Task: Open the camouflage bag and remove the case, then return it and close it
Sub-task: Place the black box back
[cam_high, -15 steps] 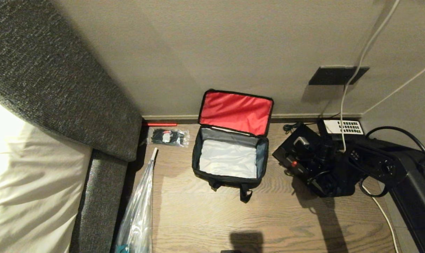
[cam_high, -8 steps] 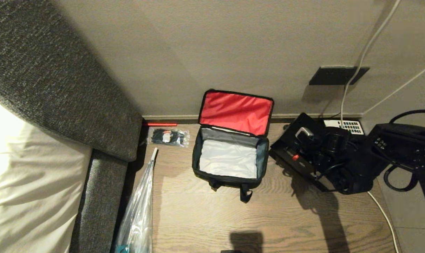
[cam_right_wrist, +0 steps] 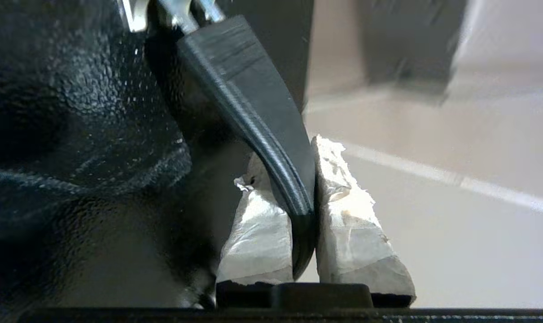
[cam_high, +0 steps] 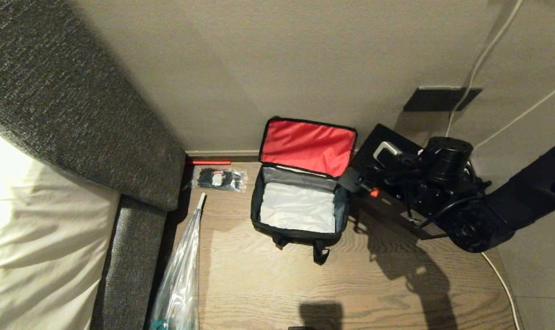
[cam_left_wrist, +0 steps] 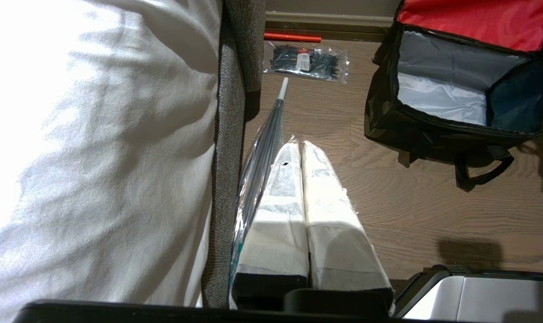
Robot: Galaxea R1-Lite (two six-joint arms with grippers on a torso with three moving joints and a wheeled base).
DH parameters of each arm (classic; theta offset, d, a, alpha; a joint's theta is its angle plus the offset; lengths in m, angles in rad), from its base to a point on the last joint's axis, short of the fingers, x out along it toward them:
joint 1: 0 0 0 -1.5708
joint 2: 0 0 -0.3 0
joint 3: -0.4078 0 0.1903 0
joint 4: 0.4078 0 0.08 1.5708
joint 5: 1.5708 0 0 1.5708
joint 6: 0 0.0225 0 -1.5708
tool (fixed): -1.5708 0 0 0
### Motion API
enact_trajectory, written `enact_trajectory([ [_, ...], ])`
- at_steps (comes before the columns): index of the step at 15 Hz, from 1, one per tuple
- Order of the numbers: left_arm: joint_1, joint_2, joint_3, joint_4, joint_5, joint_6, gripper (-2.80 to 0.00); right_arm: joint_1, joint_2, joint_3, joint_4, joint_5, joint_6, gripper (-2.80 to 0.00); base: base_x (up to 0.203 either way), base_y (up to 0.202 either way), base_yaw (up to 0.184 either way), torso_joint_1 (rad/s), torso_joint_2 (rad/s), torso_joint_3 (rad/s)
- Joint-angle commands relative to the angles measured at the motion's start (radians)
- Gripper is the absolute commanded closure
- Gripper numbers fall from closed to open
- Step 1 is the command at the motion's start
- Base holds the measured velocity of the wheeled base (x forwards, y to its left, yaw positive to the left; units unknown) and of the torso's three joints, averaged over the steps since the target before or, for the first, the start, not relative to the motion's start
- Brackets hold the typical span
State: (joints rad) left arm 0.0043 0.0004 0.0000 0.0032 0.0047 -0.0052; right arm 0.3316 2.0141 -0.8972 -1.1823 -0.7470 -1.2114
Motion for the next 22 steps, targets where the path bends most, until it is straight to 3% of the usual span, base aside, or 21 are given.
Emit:
enact_trajectory([
  [1, 0.0, -0.002, 0.002, 0.0, 0.0, -0.001, 0.0, 0.06, -0.061, -0.019, 0.013, -0.006, -0.023, 0.0, 0.0, 0.0, 0.0, 0.0, 0.0, 0.0],
  [8, 0.001, -0.002, 0.003, 0.0, 0.0, -0.001, 0.0, 0.187, -0.039, -0.136, 0.105, -0.003, -0.025, 0.0, 0.0, 0.0, 0.0, 0.0, 0.0, 0.0],
  [17, 0.0, -0.002, 0.003, 0.0, 0.001, -0.001, 0.0, 0.282, 0.103, -0.315, 0.13, 0.011, 0.018, 0.0, 0.0, 0.0, 0.0, 0.0, 0.0, 0.0],
  [22, 0.0, -0.002, 0.002, 0.0, 0.001, -0.001, 0.0, 0.326, 0.159, -0.41, 0.17, 0.063, 0.043, 0.0, 0.0, 0.0, 0.0, 0.0, 0.0, 0.0],
])
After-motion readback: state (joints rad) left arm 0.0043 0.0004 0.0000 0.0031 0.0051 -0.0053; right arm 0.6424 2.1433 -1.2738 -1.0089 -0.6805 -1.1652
